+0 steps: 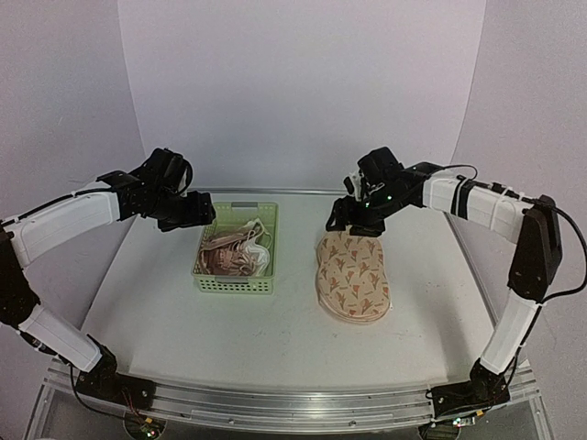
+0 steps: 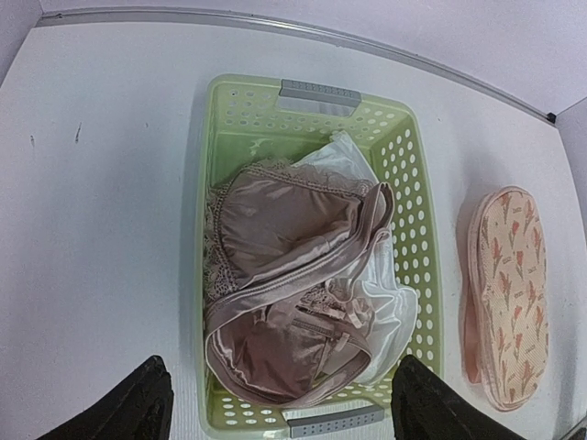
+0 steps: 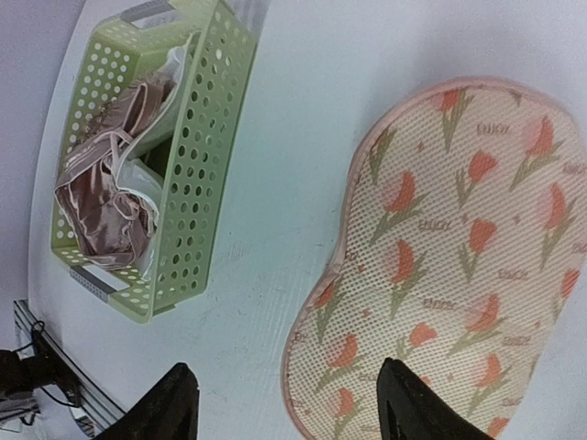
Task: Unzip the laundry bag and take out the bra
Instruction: Close the laundry bag lid on the laundry bag, then move the bin to the center of the board.
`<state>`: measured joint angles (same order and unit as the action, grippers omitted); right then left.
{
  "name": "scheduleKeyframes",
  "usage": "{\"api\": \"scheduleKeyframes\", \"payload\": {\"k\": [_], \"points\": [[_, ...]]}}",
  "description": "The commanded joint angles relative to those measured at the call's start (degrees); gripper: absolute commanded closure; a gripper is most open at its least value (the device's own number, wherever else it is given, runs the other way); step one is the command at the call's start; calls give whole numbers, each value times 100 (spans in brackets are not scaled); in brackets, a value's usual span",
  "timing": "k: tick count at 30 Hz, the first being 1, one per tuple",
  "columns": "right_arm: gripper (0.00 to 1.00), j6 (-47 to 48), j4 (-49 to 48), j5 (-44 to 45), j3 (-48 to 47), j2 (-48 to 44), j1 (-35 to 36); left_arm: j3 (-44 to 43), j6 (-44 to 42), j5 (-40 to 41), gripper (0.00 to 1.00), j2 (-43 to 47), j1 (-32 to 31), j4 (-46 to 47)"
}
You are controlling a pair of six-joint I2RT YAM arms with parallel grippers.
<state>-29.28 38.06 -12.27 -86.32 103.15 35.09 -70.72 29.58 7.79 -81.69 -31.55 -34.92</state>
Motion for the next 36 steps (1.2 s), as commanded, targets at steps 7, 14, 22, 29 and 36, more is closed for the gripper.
{"api": "scheduleKeyframes", "payload": {"k": [7, 14, 22, 29, 36], "points": [[18, 250, -573, 1645, 416, -1172, -43, -170, -153, 159, 17, -123, 24, 134], [12, 242, -1082, 1897, 1161, -1800, -99, -263, -224, 401, 17, -656, 26, 196], [11, 310, -1213, 1908, 1546, -2067, -122, -652, -253, 569, 20, -1480, 77, 196], [11, 435, -1230, 1834, 1650, -2153, -143, -909, -208, 535, 28, -2015, 192, 200], [11, 506, -1262, 1803, 1819, -2253, -160, -1013, -146, 510, 37, -2351, 366, 196]]}}
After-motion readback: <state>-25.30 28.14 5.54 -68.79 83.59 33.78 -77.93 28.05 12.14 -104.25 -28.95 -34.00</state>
